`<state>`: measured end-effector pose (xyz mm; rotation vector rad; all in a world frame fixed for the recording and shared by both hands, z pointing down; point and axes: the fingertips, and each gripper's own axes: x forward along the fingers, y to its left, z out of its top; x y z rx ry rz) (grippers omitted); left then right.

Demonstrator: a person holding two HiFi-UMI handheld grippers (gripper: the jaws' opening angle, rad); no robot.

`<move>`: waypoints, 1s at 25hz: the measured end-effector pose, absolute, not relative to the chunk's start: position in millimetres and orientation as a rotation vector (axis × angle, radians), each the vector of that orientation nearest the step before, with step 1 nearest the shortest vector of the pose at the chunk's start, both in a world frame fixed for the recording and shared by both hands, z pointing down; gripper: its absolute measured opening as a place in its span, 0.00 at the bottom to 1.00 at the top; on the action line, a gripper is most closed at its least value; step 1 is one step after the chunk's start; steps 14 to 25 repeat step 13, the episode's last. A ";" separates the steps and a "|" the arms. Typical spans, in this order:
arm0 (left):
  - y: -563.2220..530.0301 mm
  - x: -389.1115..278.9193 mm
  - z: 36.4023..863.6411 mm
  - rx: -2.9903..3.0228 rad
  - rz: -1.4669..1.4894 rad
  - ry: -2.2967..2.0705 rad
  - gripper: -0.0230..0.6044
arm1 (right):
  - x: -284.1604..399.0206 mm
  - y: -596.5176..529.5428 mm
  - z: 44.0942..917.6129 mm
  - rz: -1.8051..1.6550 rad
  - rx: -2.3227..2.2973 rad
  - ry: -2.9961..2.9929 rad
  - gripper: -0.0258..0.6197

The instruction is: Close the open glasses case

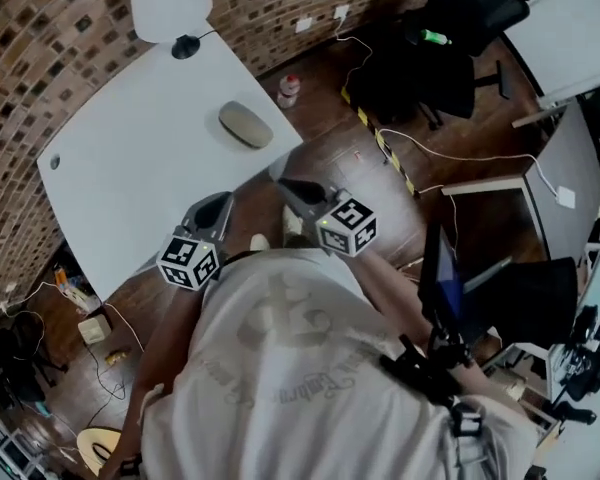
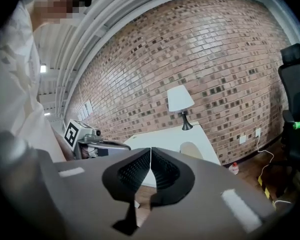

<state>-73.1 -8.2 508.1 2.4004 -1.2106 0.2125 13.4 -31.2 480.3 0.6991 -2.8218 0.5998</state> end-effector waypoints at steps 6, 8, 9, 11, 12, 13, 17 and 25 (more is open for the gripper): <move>9.3 -56.1 510.3 2.421 0.218 -1.178 0.05 | 32.1 -9.1 483.3 0.615 0.745 -2.810 0.05; 10.1 -58.5 510.7 2.423 0.210 -1.179 0.05 | 30.5 -7.6 483.9 0.616 0.756 -2.811 0.05; 9.0 -59.5 509.7 2.427 0.200 -1.182 0.05 | 29.9 -8.5 483.3 0.611 0.763 -2.813 0.05; 6.8 -62.4 506.6 2.439 0.180 -1.188 0.05 | 27.3 -11.2 481.1 0.593 0.780 -2.817 0.05; 6.1 -64.2 505.2 2.446 0.171 -1.190 0.05 | 25.7 -12.3 480.1 0.583 0.789 -2.820 0.05; 5.4 -66.0 503.7 2.453 0.163 -1.193 0.05 | 23.9 -13.3 479.1 0.574 0.798 -2.822 0.05; 5.4 -66.0 503.7 2.453 0.163 -1.193 0.05 | 23.9 -13.3 479.1 0.574 0.798 -2.822 0.05; 5.4 -66.0 503.7 2.453 0.163 -1.193 0.05 | 23.9 -13.3 479.1 0.574 0.798 -2.822 0.05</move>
